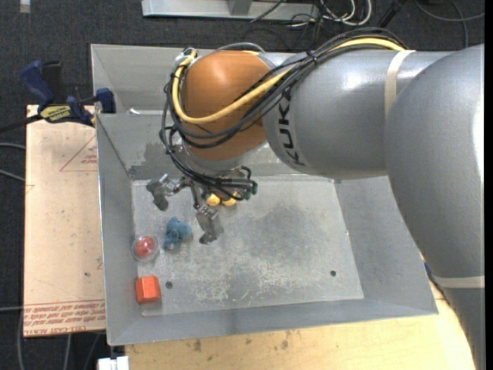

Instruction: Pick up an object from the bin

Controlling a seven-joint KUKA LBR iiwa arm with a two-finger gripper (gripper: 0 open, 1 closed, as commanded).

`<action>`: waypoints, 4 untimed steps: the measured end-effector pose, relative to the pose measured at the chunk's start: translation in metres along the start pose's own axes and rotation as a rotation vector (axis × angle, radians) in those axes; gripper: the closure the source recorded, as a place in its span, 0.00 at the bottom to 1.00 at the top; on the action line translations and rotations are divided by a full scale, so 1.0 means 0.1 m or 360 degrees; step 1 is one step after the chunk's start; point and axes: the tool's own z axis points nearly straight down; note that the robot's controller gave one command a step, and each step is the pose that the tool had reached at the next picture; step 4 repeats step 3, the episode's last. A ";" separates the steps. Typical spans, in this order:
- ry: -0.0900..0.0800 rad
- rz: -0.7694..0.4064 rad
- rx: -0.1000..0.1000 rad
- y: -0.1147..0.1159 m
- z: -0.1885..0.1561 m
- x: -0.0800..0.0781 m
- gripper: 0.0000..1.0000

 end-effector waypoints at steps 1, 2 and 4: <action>0.0003 -0.0197 -0.0001 -0.05 0.80 0.03 0.00; -0.0007 -0.0195 0.0001 -0.06 0.75 0.01 1.00; -0.0023 -0.0225 0.0013 0.14 -0.96 0.02 1.00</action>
Offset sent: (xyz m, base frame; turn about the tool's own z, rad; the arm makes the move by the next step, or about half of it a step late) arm 0.0029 -0.0057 -0.0751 -0.1269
